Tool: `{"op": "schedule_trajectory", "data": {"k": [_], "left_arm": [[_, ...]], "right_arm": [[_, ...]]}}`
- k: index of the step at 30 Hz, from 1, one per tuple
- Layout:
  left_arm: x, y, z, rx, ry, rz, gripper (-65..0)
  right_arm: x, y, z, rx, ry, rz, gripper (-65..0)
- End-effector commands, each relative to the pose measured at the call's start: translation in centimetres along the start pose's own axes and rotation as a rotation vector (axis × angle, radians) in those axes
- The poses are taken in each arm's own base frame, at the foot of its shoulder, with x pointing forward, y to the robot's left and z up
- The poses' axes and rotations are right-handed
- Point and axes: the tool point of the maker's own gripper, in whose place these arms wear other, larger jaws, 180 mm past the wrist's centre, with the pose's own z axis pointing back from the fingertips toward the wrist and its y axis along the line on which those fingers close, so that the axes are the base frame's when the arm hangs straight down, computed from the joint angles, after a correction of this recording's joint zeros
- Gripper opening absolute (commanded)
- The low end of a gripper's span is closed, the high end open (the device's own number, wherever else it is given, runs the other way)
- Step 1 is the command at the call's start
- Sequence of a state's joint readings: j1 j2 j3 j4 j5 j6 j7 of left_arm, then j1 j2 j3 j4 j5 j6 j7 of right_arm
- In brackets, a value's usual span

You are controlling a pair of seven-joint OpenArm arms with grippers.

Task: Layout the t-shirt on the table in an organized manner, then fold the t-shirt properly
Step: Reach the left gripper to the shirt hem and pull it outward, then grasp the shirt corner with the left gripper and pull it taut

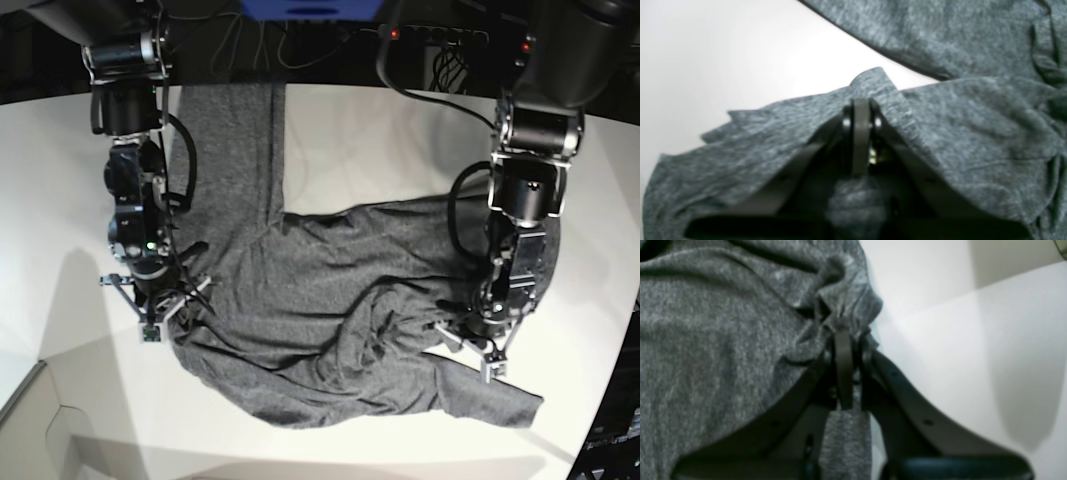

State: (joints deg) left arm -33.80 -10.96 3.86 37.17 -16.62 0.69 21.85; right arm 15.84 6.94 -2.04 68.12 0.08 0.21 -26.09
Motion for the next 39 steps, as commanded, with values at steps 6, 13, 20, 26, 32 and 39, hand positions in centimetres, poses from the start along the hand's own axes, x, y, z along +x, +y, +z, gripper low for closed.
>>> {"op": "schedule_trajectory", "data": {"k": [6, 13, 20, 26, 32, 39], "left_arm": [[7.5, 5.4, 1.9, 0.072, -0.180, 0.122, -64.7], [13.1, 10.6, 4.5, 0.147, -0.304, 0.158, -64.7], [18.3, 14.0, 6.9, 0.201, -0.401, 0.150, -64.7], [21.6, 17.3, 9.1, 0.255, -0.461, 0.145, -64.7], [20.3, 18.4, 7.9, 0.281, -0.464, 0.166, -64.6], [14.9, 18.1, 6.0, 0.256, -0.319, 0.215, -64.1]], "right_arm": [[2.5, -0.5, 0.1, -0.009, -0.066, 0.001, -65.0], [2.1, -0.5, 0.0, -0.009, -0.042, 0.001, -65.0], [2.1, -0.5, 0.0, -0.009, -0.042, 0.001, -65.0], [2.1, -1.2, 0.1, -0.020, -0.043, 0.004, -65.0], [1.6, -1.4, 0.1, -0.024, -0.034, 0.009, -65.0], [1.3, -1.5, 0.2, -0.025, -0.028, 0.011, -65.0]]}}
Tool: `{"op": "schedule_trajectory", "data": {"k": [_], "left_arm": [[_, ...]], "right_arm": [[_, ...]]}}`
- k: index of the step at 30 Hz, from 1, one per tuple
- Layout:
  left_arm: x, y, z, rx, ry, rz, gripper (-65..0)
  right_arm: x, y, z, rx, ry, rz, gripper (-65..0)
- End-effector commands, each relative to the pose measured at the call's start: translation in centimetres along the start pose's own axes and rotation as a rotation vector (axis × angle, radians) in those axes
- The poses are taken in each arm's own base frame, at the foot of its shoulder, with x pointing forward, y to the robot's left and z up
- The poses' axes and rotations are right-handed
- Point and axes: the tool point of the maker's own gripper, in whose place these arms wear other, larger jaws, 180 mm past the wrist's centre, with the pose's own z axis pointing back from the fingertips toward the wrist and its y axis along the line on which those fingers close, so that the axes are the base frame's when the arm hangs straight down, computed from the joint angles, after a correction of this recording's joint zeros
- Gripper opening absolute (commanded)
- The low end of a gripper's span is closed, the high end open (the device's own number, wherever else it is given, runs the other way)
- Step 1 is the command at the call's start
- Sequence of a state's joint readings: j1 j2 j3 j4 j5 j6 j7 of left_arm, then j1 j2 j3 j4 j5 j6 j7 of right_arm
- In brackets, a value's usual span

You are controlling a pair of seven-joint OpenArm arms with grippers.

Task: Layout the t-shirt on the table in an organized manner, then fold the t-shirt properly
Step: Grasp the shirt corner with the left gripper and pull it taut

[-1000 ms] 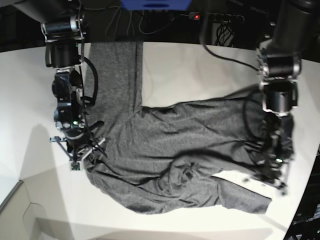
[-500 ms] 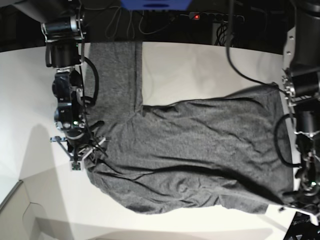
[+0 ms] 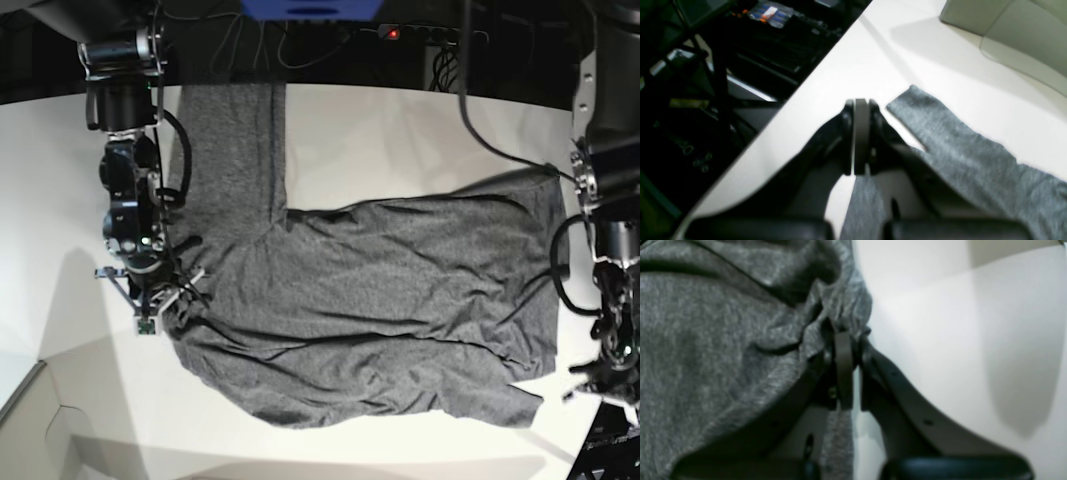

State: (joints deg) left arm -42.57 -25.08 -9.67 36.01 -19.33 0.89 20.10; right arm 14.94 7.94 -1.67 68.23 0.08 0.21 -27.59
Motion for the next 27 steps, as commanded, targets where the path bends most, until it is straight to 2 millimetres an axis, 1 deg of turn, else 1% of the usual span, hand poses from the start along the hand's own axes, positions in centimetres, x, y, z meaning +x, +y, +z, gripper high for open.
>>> {"op": "schedule_trajectory", "data": {"k": [1, 3, 4, 5, 7, 8, 10, 11, 12, 13, 15, 17, 19, 20, 23, 25, 26, 27], "left_arm": [[0.8, 0.0, 0.3, -0.017, 0.002, 0.025, -62.7], [-1.7, -0.4, 1.0, -0.058, 0.095, 0.088, -57.6], [-3.2, -0.3, 1.5, -0.078, 0.145, 0.131, -53.5], [-4.3, 0.4, 2.2, -0.092, 0.186, 0.174, -48.9], [-6.8, 0.9, 4.2, -0.133, 0.261, 0.245, -39.4], [-7.6, 1.2, 5.2, -0.155, 0.281, 0.285, -35.4], [-9.1, 2.4, 8.0, -0.194, 0.295, 0.359, -29.2], [-9.8, 2.5, 9.3, -0.214, 0.294, 0.393, -27.4], [-10.5, 2.5, 10.7, -0.233, 0.288, 0.421, -26.8], [-10.6, 2.6, 12.1, -0.248, 0.268, 0.436, -27.3], [-11.7, 3.5, 14.6, -0.247, 0.255, 0.455, -29.0], [-13.7, 3.3, 16.8, -0.247, 0.271, 0.466, -30.1], [-15.6, 3.0, 18.7, -0.240, 0.288, 0.474, -28.4], [-16.5, 3.2, 19.4, -0.229, 0.296, 0.485, -27.5], [-18.1, 4.3, 20.7, -0.191, 0.311, 0.512, -26.7], [-18.8, 5.3, 21.1, -0.161, 0.316, 0.535, -26.6], [-18.9, 5.9, 21.0, -0.145, 0.312, 0.543, -26.6], [-19.4, 6.5, 21.0, -0.127, 0.320, 0.551, -26.6]], "right_arm": [[2.5, -0.4, 0.1, -0.007, -0.066, 0.001, -65.0], [2.4, -0.4, 0.1, -0.007, -0.065, 0.001, -65.0], [2.4, -0.4, 0.1, -0.007, -0.065, 0.001, -65.0], [2.5, -0.4, 0.1, -0.006, -0.066, 0.000, -65.0], [2.6, -0.4, 0.1, -0.007, -0.068, 0.000, -65.0], [2.7, -0.4, 0.1, -0.007, -0.069, 0.000, -65.0], [2.8, -0.4, 0.1, -0.007, -0.072, 0.000, -64.0], [2.9, -0.4, 0.1, -0.007, -0.074, 0.000, -62.3], [2.9, -0.5, 0.1, -0.008, -0.074, 0.001, -60.5], [2.9, -0.5, 0.1, -0.009, -0.076, 0.002, -58.9], [3.0, -0.5, 0.1, -0.009, -0.077, 0.002, -56.5], [3.0, -0.5, 0.2, -0.009, -0.079, 0.002, -55.6], [3.0, -0.5, 0.2, -0.009, -0.079, 0.002, -55.3], [3.0, -0.5, 0.2, -0.008, -0.079, 0.001, -55.3], [3.0, -0.4, 0.2, -0.007, -0.079, 0.000, -55.3], [2.9, -0.4, 0.2, -0.007, -0.077, 0.000, -55.3], [2.9, -0.4, 0.2, -0.007, -0.077, 0.000, -55.3], [2.9, -0.4, 0.2, -0.007, -0.077, 0.000, -55.3]]}}
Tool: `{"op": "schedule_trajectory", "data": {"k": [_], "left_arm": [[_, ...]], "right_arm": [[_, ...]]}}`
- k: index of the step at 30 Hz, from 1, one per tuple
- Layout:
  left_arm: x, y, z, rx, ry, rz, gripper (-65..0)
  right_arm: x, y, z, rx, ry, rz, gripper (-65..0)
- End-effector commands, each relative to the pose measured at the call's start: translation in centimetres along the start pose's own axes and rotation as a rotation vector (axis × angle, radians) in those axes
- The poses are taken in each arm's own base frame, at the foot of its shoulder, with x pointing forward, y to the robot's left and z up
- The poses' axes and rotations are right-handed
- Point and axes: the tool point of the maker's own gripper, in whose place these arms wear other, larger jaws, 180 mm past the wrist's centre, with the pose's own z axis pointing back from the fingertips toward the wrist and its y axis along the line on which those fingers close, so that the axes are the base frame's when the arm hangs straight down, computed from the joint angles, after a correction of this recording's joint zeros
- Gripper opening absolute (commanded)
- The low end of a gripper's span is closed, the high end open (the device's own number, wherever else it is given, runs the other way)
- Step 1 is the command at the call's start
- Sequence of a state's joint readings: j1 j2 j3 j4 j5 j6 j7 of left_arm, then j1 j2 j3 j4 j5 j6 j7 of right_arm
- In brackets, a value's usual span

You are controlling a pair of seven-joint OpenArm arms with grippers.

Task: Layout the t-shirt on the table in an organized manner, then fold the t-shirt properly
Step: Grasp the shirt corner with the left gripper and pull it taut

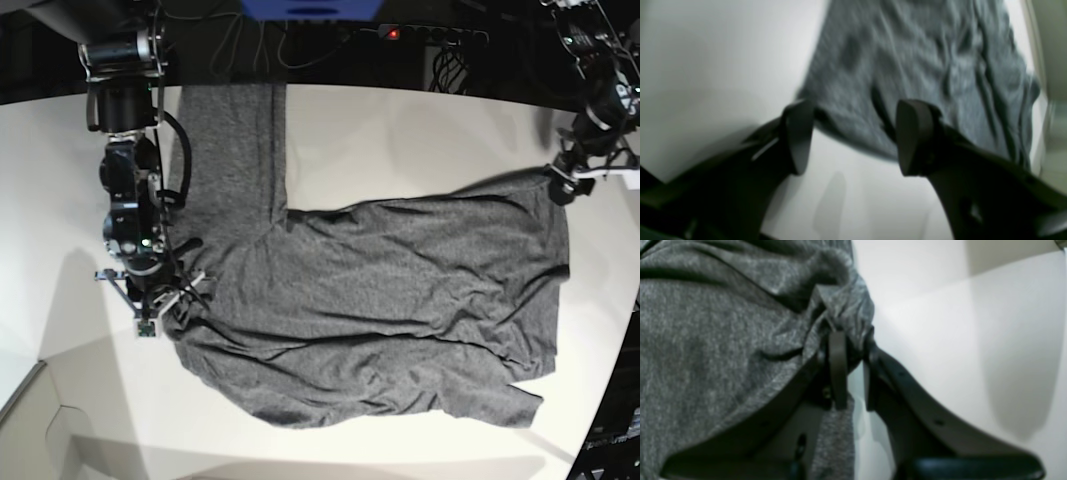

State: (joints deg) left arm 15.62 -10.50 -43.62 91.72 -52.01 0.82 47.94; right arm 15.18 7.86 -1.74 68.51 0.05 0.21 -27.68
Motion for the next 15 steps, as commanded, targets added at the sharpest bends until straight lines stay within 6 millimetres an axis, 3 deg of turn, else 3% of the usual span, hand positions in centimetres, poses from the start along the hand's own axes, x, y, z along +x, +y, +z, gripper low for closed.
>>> {"op": "schedule_trajectory", "data": {"k": [1, 4, 12, 15], "left_arm": [[0.4, 0.1, -0.1, 0.000, -0.001, -0.004, -26.6], [0.0, 1.4, -0.6, 0.050, 0.014, -0.025, -26.6], [-0.8, 1.7, -1.4, 0.069, 0.030, -0.017, -27.5], [-1.5, 2.7, -2.1, 0.087, 0.055, 0.013, -35.4]], "right_arm": [[2.5, -0.5, 0.1, -0.008, -0.069, 0.000, -55.3], [2.4, -0.5, 0.1, -0.008, -0.066, 0.000, -55.3], [2.3, -0.4, 0.1, -0.007, -0.065, 0.000, -55.3], [2.3, -0.4, 0.1, -0.007, -0.065, 0.000, -55.3]]}}
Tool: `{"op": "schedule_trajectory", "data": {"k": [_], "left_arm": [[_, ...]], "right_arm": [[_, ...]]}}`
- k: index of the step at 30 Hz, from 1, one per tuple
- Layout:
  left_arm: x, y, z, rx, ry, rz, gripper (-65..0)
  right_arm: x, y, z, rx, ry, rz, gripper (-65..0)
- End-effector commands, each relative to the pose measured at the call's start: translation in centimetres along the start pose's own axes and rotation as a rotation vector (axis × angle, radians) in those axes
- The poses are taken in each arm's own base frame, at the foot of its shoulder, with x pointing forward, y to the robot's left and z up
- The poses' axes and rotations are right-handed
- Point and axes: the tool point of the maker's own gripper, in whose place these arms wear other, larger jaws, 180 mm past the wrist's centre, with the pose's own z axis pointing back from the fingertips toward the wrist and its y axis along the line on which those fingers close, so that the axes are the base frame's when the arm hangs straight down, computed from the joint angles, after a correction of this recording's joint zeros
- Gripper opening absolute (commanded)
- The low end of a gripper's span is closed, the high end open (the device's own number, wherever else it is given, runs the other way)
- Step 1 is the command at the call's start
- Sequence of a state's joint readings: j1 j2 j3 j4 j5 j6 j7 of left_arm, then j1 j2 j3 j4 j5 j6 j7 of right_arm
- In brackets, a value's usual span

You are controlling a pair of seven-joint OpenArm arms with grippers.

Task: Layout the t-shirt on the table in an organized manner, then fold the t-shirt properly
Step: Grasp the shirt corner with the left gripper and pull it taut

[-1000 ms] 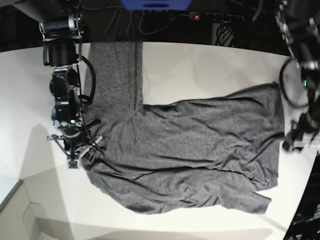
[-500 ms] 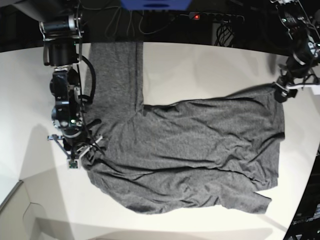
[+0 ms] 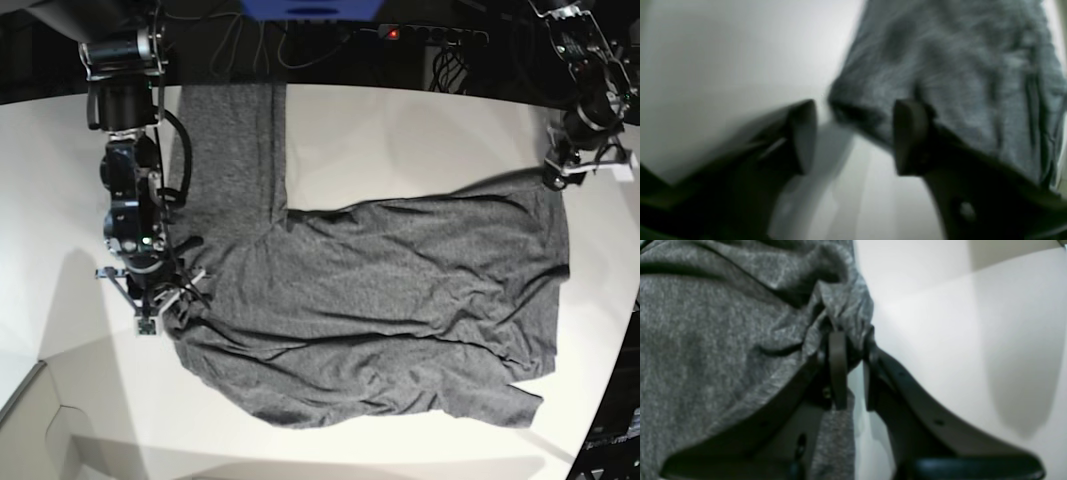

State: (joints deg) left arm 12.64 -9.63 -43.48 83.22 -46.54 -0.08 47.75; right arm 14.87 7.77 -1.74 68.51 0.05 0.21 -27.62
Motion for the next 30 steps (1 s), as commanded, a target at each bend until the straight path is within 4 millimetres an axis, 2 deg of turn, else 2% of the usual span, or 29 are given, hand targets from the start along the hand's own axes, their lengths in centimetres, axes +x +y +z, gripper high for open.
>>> {"op": "schedule_trajectory", "data": {"k": [1, 9, 13, 17, 19, 24, 28, 30], "left_arm": [[0.7, -0.3, -0.1, -0.003, -0.004, -0.002, -38.9], [-0.7, 1.4, -1.0, 0.030, 0.040, 0.038, -65.0], [-0.2, 1.3, -0.8, 0.028, 0.029, 0.033, -65.0], [1.7, 1.6, -0.4, 0.035, 0.004, 0.003, -64.8], [2.8, 1.7, -0.2, 0.040, -0.022, -0.013, -64.8], [5.5, 2.1, 0.3, 0.055, -0.103, -0.046, -64.8], [6.6, 2.3, 0.6, 0.062, -0.120, -0.062, -64.8], [7.3, 2.6, 0.9, 0.068, -0.135, -0.062, -64.8]], "right_arm": [[2.6, -0.5, 0.1, -0.008, -0.069, 0.000, -55.3], [2.8, -0.5, 0.1, -0.008, -0.074, 0.000, -55.3], [3.2, -0.5, 0.1, -0.009, -0.081, -0.001, -55.2], [5.0, -0.6, 1.1, -0.011, -0.137, 0.002, -54.0], [5.9, -0.6, 1.6, -0.011, -0.160, 0.003, -50.0], [5.8, -0.7, 1.7, -0.013, -0.120, 0.002, -37.0], [5.8, -0.9, 1.7, -0.017, -0.121, 0.000, -32.4], [6.0, -2.2, 1.8, -0.042, -0.127, -0.028, -32.2]]}}
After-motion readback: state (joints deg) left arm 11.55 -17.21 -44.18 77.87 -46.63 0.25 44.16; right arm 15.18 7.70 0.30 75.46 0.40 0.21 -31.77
